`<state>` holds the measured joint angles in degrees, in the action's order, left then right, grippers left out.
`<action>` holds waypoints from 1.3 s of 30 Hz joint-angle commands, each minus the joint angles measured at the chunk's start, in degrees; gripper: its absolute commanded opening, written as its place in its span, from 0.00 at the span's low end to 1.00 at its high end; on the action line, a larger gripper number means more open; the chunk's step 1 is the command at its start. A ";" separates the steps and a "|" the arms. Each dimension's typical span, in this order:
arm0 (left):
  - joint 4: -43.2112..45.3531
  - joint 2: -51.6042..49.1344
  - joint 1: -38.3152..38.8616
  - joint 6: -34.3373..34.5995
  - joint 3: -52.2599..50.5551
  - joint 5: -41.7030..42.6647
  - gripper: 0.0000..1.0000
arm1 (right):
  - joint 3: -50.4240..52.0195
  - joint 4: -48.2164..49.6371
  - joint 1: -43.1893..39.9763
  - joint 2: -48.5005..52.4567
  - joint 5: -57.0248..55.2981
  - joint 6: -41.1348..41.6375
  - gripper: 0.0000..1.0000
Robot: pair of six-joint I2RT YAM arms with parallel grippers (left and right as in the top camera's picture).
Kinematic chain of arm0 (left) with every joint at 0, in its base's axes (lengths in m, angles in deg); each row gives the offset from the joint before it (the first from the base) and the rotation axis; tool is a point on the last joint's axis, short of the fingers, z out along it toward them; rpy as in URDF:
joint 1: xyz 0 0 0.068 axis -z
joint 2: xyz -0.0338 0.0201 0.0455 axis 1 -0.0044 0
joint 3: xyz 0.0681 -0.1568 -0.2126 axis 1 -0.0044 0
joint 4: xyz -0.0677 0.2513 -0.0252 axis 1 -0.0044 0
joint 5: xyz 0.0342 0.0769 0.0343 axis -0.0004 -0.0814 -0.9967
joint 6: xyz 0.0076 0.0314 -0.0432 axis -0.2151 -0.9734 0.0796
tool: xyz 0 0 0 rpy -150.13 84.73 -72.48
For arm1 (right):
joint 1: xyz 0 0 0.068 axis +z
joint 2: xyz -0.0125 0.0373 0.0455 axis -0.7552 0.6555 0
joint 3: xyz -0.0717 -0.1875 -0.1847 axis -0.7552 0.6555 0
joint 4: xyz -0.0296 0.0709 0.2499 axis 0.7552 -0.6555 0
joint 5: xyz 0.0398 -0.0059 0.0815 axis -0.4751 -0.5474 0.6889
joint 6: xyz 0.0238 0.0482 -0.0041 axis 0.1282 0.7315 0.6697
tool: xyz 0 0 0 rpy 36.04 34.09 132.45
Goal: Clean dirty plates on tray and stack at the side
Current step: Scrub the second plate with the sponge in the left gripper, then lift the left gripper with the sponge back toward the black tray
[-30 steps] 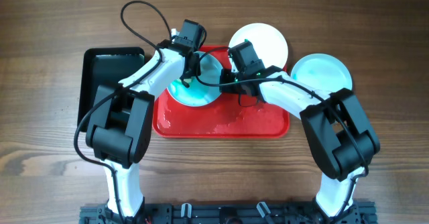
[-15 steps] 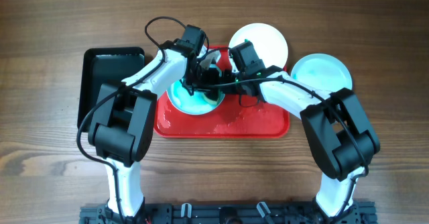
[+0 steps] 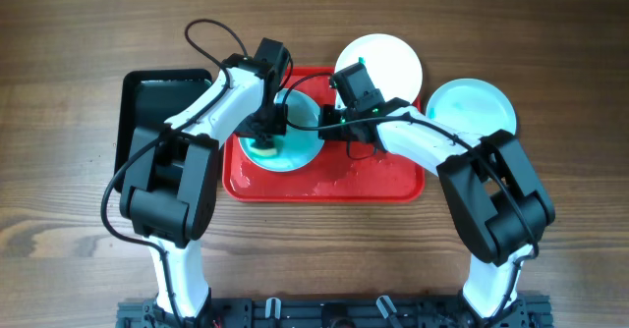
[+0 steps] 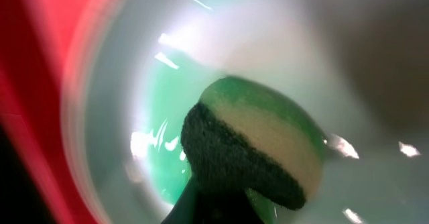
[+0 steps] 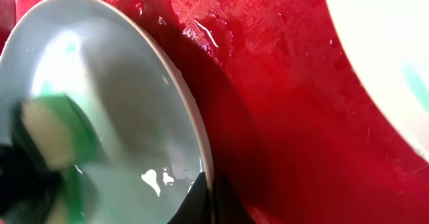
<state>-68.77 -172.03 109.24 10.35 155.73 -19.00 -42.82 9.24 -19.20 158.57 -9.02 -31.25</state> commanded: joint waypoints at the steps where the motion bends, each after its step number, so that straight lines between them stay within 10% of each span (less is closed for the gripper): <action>1: 4.00 -2.89 -0.96 5.35 -1.57 -17.49 0.04 | -0.09 -0.11 -0.57 1.14 -1.42 -0.44 0.04; 6: 13.09 -2.89 -0.09 8.68 -1.57 -11.98 0.04 | -0.09 -0.33 -0.57 1.14 -1.40 -0.79 0.04; 12: 20.98 -1.60 -1.16 2.05 -1.31 25.44 0.04 | -0.09 -0.50 -0.57 1.14 -0.28 -1.70 0.04; 27: 8.48 12.46 -13.42 5.16 8.94 15.69 0.04 | -0.09 -1.01 -0.44 3.63 2.86 -1.46 0.15; 31: 6.82 12.20 -13.40 5.18 8.17 15.69 0.04 | -0.17 -1.46 -0.59 3.87 6.36 -1.49 0.04; 39: 3.91 12.20 -13.38 5.18 8.09 15.69 0.04 | -0.94 -15.63 -1.60 -11.13 -2.62 -1.57 0.04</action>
<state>-64.13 -159.59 95.68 15.05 164.19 -2.78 -43.65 -2.38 -20.29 156.47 -4.92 -32.36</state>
